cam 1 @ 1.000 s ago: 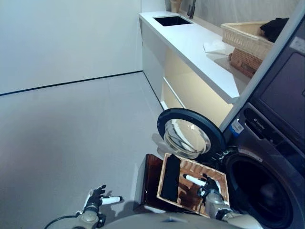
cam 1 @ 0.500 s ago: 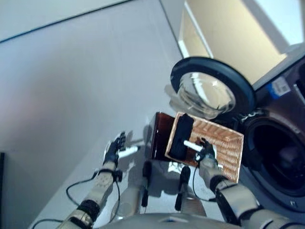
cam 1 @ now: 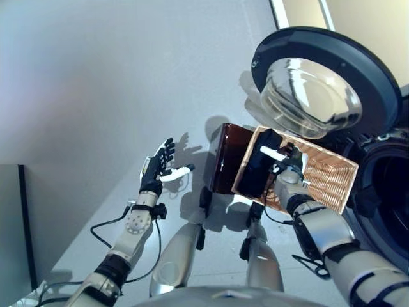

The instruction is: Pick up the clothes and place them into the washing machine

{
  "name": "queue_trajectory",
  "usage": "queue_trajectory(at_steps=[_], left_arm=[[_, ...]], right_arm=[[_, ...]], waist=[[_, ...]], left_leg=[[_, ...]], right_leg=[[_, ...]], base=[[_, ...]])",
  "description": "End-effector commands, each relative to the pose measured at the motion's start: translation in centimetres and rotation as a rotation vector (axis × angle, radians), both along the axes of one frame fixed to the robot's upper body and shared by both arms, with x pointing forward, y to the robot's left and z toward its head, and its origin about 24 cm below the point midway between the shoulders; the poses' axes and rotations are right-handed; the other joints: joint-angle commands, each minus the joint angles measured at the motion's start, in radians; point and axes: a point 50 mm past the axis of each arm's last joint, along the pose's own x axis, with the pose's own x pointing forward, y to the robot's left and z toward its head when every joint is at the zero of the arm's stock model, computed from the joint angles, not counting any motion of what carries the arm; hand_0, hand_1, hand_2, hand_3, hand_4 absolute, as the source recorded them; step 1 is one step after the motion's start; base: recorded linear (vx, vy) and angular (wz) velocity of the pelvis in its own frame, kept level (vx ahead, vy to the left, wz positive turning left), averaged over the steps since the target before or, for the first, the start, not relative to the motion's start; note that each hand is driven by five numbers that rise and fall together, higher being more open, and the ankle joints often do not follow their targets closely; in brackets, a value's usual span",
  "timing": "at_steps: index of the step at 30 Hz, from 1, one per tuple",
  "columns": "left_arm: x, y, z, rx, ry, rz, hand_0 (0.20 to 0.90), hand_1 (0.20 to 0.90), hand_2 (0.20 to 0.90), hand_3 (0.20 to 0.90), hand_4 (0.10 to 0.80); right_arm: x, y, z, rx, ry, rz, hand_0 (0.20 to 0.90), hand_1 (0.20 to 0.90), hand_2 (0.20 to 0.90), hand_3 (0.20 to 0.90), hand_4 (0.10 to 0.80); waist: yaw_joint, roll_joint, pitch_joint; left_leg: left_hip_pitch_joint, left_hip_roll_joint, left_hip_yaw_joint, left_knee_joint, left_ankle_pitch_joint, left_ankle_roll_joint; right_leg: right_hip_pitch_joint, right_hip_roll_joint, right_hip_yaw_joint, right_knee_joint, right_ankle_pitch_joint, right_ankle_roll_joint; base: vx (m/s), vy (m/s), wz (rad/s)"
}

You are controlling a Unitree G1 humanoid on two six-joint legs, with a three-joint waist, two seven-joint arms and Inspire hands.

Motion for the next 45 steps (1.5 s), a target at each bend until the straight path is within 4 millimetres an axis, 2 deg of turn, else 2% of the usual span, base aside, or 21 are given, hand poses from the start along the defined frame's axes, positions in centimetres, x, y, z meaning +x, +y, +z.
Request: queue_trajectory(at_steps=[1, 7, 14, 15, 16, 17, 18, 19, 20, 23, 30, 42, 45], left_arm=[[0.5, -0.2, 3.8, 0.008, -0.212, -0.034, 0.9, 0.9, 0.9, 0.9, 0.8], [0.3, 0.3, 3.5, 0.03, -0.199, -0.018, 0.9, 0.9, 0.9, 0.9, 0.8], [-0.1, 0.3, 2.3, 0.053, -0.146, -0.01, 0.9, 0.9, 0.9, 0.9, 0.8], [-0.1, 0.4, 2.2, 0.056, -0.143, -0.005, 0.9, 0.9, 0.9, 0.9, 0.8], [-0.1, 0.3, 2.1, 0.055, -0.139, -0.008, 0.9, 0.9, 0.9, 0.9, 0.8], [-0.1, 0.3, 2.1, 0.058, -0.137, -0.007, 0.9, 0.9, 0.9, 0.9, 0.8], [-0.1, 0.3, 2.0, 0.058, -0.136, -0.008, 0.9, 0.9, 0.9, 0.9, 0.8], [-0.2, 0.3, 2.1, 0.059, -0.136, -0.009, 0.9, 0.9, 0.9, 0.9, 0.8], [-0.2, 0.3, 2.2, 0.062, -0.142, -0.009, 0.9, 0.9, 0.9, 0.9, 0.8], [-0.1, 0.4, 2.4, 0.074, -0.15, -0.009, 0.9, 0.9, 0.9, 0.9, 0.8], [0.3, 0.5, 3.0, 0.085, -0.173, -0.006, 0.9, 0.9, 0.9, 0.9, 0.8], [-0.1, 1.3, 2.5, 0.082, -0.149, 0.03, 0.9, 0.9, 0.9, 0.9, 0.8], [-0.4, 1.3, 1.8, 0.073, -0.121, 0.033, 0.9, 0.9, 0.9, 0.9, 0.8]], right_arm=[[1.8, -0.5, 3.2, -0.092, -0.109, 0.001, 0.9, 0.9, 0.9, 0.9, 0.8], [1.8, 0.9, 2.7, -0.101, -0.097, 0.035, 0.9, 0.9, 0.9, 0.9, 0.8], [1.5, 1.4, 2.1, -0.114, -0.069, 0.039, 0.9, 0.9, 0.9, 0.9, 0.8], [1.5, 1.5, 2.0, -0.116, -0.069, 0.044, 0.826, 0.826, 0.826, 0.826, 0.747], [1.5, 1.6, 1.9, -0.117, -0.064, 0.046, 0.584, 0.584, 0.584, 0.584, 0.575], [1.4, 1.7, 1.8, -0.117, -0.062, 0.049, 0.447, 0.447, 0.447, 0.447, 0.476], [1.4, 1.9, 1.7, -0.12, -0.057, 0.052, 0.345, 0.345, 0.345, 0.345, 0.404], [1.4, 1.9, 1.6, -0.123, -0.054, 0.054, 0.345, 0.345, 0.345, 0.345, 0.404], [1.4, 2.0, 1.7, -0.127, -0.054, 0.056, 0.2, 0.2, 0.2, 0.2, 0.3], [1.7, 1.8, 2.3, -0.145, -0.069, 0.046, 0.2, 0.2, 0.2, 0.2, 0.3], [2.3, -0.1, 4.4, -0.173, -0.125, -0.031, 0.2, 0.2, 0.2, 0.2, 0.3], [1.5, -1.0, 3.4, -0.171, -0.109, -0.062, 0.2, 0.2, 0.2, 0.2, 0.3], [1.0, -1.2, 2.8, -0.16, -0.098, -0.066, 0.2, 0.2, 0.2, 0.2, 0.3]], waist=[[0.007, 0.017, -0.02], [0.014, 0.014, -0.023], [0.017, 0.011, -0.024], [0.016, 0.011, -0.023], [0.017, 0.01, -0.022], [0.016, 0.01, -0.022], [0.017, 0.01, -0.022], [0.017, 0.011, -0.02], [0.017, 0.013, -0.018], [0.02, 0.018, -0.002], [0.012, 0.044, 0.029], [-0.012, 0.045, 0.001], [-0.02, 0.041, -0.004]], left_leg=[[-0.099, -0.037, -0.026, 0.074, -0.017, -0.065], [-0.109, -0.048, -0.032, 0.086, -0.025, -0.061], [-0.102, -0.053, -0.042, 0.088, -0.029, -0.059], [-0.102, -0.053, -0.042, 0.089, -0.029, -0.059], [-0.102, -0.052, -0.042, 0.09, -0.03, -0.058], [-0.102, -0.052, -0.043, 0.091, -0.03, -0.058], [-0.103, -0.052, -0.045, 0.092, -0.03, -0.058], [-0.105, -0.052, -0.047, 0.094, -0.03, -0.058], [-0.109, -0.052, -0.05, 0.097, -0.03, -0.058], [-0.132, -0.052, -0.05, 0.11, -0.03, -0.059], [-0.222, -0.058, -0.044, 0.208, -0.053, -0.059], [-0.169, -0.041, -0.032, 0.189, -0.061, -0.06], [-0.147, -0.036, -0.022, 0.177, -0.06, -0.058]], right_leg=[[0.059, -0.047, -0.01, 0.126, -0.145, 0.015], [0.06, -0.049, -0.013, 0.118, -0.142, 0.015], [0.07, -0.051, -0.021, 0.118, -0.144, 0.016], [0.071, -0.05, -0.021, 0.118, -0.144, 0.016], [0.073, -0.05, -0.022, 0.119, -0.145, 0.016], [0.072, -0.05, -0.022, 0.12, -0.146, 0.015], [0.071, -0.049, -0.023, 0.122, -0.147, 0.015], [0.069, -0.049, -0.024, 0.124, -0.149, 0.015], [0.066, -0.048, -0.024, 0.128, -0.15, 0.014], [0.038, -0.043, -0.022, 0.151, -0.158, 0.009], [-0.079, -0.032, -0.005, 0.291, -0.201, -0.009], [-0.067, -0.025, 0.014, 0.301, -0.213, -0.01], [-0.052, -0.022, 0.025, 0.287, -0.204, -0.008]], base=[[0.039, 0.022, 0.02], [0.0, 0.0, 0.0], [0.007, 0.004, 0.04], [0.007, 0.013, 0.14], [0.006, 0.002, 0.1], [0.006, -0.006, 0.05], [0.0, 0.0, 0.0], [0.0, 0.0, 0.0], [0.0, 0.0, 0.0], [-0.042, -0.003, 0.05], [-0.051, 0.008, 0.07], [0.003, 0.005, -0.01], [-0.014, 0.01, -0.18]])
